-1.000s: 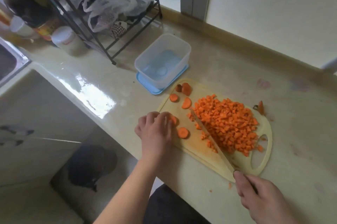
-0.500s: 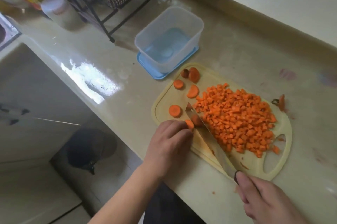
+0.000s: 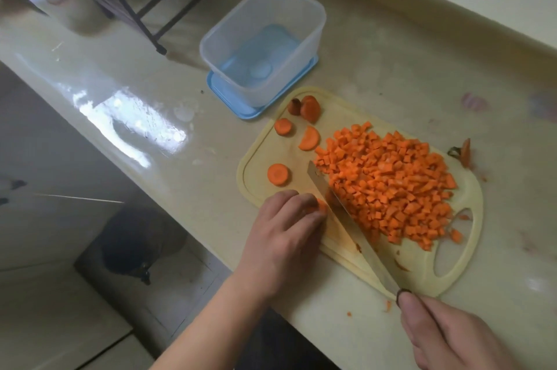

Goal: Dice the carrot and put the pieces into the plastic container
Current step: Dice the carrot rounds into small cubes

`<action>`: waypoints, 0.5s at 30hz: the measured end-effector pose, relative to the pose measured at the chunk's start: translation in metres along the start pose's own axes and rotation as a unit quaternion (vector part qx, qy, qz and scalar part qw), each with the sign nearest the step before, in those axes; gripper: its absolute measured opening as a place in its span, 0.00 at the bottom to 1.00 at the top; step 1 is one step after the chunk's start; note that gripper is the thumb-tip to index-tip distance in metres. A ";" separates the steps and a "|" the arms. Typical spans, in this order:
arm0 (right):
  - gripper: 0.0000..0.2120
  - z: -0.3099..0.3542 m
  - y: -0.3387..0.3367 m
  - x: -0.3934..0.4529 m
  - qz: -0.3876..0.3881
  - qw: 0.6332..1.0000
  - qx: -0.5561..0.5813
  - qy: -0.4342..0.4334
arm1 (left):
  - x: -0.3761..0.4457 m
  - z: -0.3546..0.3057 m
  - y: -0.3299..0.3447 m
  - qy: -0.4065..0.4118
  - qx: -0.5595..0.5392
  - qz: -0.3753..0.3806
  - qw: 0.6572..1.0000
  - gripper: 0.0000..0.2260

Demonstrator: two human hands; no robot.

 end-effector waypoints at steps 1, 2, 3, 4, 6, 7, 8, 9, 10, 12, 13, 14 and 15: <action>0.25 0.002 0.000 -0.001 -0.005 1.000 -0.007 -0.003 | 0.000 0.000 0.000 0.003 -0.005 0.003 1.000 0.05; 0.32 0.004 0.000 -0.003 -0.013 1.000 -0.018 -0.007 | 0.000 0.000 0.001 0.007 -0.013 0.007 1.000 0.05; 0.39 0.006 0.001 -0.005 -0.024 0.999 -0.026 -0.007 | 0.000 -0.001 0.001 0.010 -0.021 0.012 1.000 0.05; 0.43 0.004 0.002 -0.006 -0.040 0.999 -0.030 -0.008 | 0.000 -0.001 0.000 0.010 -0.029 0.014 0.999 0.06; 0.45 0.000 0.005 -0.008 -0.073 0.997 -0.023 -0.008 | 0.000 0.000 0.000 0.005 -0.039 0.016 0.999 0.06; 0.45 -0.003 0.007 -0.007 -0.084 0.996 -0.016 -0.011 | -0.001 0.000 0.000 0.002 -0.041 0.017 0.999 0.06; 0.46 -0.004 0.007 -0.007 -0.091 0.996 -0.012 -0.014 | -0.001 0.000 0.000 0.000 -0.043 0.019 0.999 0.06; 0.47 -0.005 0.007 -0.005 -0.096 0.995 -0.018 -0.020 | -0.001 0.000 0.001 -0.003 -0.045 0.021 0.999 0.07; 0.48 -0.006 0.009 -0.003 -0.094 0.995 -0.037 -0.023 | -0.001 0.000 0.001 -0.006 -0.048 0.021 0.999 0.07; 0.51 -0.003 0.012 0.000 -0.073 0.994 -0.084 -0.018 | 0.001 0.000 0.000 -0.010 -0.052 0.015 0.998 0.07; 0.51 0.000 0.013 0.002 -0.064 0.994 -0.089 -0.018 | 0.002 0.000 -0.001 -0.010 -0.052 0.013 0.998 0.07; 0.49 0.002 0.014 0.005 -0.051 0.995 -0.082 -0.021 | 0.004 -0.001 -0.002 -0.009 -0.051 0.012 0.999 0.06; 0.47 0.006 0.015 0.007 -0.037 0.996 -0.075 -0.028 | 0.005 -0.002 -0.002 -0.006 -0.048 0.012 0.999 0.06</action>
Point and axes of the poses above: each hand's wrist, its own x-axis towards the middle knuckle, its own y-axis out of the palm, z = x × y, the point moved 3 cm from there along x, towards the middle knuckle, and after that the axes turned 12 degrees about y, right-handed, at the moved point
